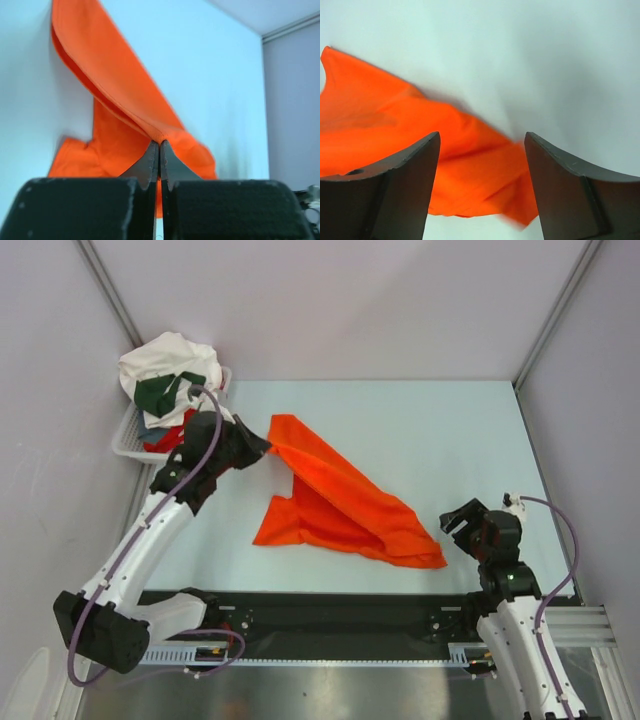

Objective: Fold and stack the t-shirts
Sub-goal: Flatten the tshirt out

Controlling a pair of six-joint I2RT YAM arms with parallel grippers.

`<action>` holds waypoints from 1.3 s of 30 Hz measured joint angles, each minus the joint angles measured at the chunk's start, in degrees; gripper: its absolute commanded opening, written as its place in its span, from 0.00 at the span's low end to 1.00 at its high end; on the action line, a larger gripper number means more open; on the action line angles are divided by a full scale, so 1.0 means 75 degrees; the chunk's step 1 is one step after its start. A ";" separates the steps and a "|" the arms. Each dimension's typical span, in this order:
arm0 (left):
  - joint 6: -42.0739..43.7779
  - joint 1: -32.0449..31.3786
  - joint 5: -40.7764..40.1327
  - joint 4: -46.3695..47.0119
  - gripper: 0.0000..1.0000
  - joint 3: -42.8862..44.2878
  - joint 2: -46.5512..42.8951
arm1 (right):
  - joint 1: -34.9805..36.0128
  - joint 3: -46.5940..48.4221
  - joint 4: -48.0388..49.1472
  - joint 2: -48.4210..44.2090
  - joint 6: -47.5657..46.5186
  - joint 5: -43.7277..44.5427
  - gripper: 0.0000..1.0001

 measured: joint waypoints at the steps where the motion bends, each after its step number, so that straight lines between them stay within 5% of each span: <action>1: 0.0082 0.0149 0.0070 -0.0076 0.00 0.0274 0.0020 | 0.0000 0.0000 0.0026 0.0055 0.0009 -0.0038 0.76; 10: 0.0592 0.1387 0.0825 -0.0516 0.00 0.1020 0.0428 | 0.0134 0.0000 0.0332 0.0367 0.0128 -0.1093 0.72; 17: 0.0761 0.2690 0.1239 -0.0650 0.00 0.0965 0.0536 | 0.1475 0.0050 0.0434 0.1271 0.0146 -0.1565 0.65; 25: 0.0959 0.2763 0.1553 -0.0597 0.00 0.0629 0.0542 | 0.3287 0.0262 0.0525 0.1719 0.0469 -0.1282 0.53; 39: 0.1381 0.2763 0.1661 -0.0589 0.00 0.0545 0.0411 | 0.3608 0.0306 0.1274 0.3095 0.0851 -0.0513 0.60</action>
